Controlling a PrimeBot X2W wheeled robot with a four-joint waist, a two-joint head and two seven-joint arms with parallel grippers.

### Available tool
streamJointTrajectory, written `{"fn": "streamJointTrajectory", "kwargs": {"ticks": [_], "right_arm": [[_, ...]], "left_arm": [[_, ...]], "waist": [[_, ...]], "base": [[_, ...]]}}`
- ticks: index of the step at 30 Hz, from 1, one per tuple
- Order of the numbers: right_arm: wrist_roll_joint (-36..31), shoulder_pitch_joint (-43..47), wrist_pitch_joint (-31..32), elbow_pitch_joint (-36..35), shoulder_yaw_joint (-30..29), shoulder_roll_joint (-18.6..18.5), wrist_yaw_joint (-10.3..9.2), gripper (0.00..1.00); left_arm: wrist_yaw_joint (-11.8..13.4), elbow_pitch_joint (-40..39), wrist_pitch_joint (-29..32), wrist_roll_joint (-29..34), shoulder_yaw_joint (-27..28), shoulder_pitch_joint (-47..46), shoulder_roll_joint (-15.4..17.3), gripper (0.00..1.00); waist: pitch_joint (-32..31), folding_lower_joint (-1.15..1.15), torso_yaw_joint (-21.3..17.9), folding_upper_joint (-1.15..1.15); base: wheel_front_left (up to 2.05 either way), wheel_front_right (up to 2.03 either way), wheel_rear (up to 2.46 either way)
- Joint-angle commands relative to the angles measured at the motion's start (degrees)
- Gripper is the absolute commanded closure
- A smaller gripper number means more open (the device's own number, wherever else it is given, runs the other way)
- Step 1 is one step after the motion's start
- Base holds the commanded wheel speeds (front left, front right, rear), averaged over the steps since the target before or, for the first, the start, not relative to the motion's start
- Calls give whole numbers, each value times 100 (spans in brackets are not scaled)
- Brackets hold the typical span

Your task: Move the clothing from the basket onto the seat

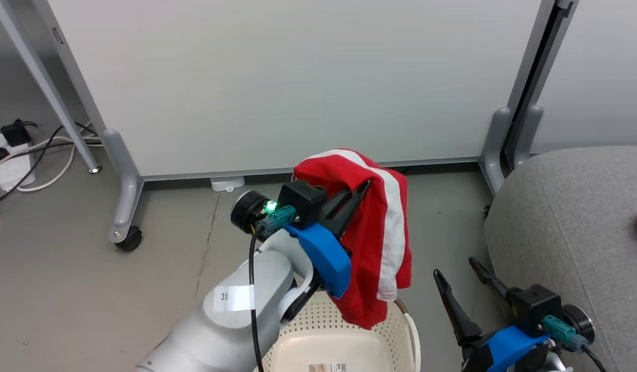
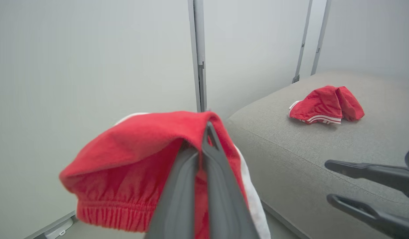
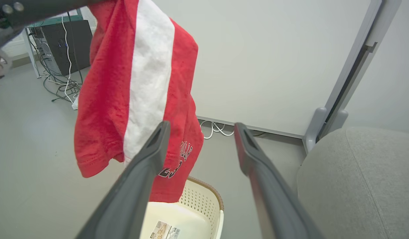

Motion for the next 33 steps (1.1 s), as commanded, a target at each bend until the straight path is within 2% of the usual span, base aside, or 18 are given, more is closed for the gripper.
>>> {"fn": "streamJointTrajectory", "kwargs": {"ticks": [1, 17, 33], "right_arm": [[-5, 55, -41, 30, -9, 52, 1, 0], [45, -11, -164, 203, 110, 163, 1, 0], [227, -549, 118, 388, 296, 117, 1, 0]], "left_arm": [[-40, -84, -14, -83, -93, -200, -3, 100], [-28, -158, -15, -605, -663, -603, 0, 100], [-28, -222, -15, -654, -735, -605, -1, 100]], "waist": [[-36, 1, 53, -1], [-97, 1, 73, -1], [36, 1, 89, -1]], "base": [[0, 0, 0], [0, 0, 0], [0, 0, 0]]}}
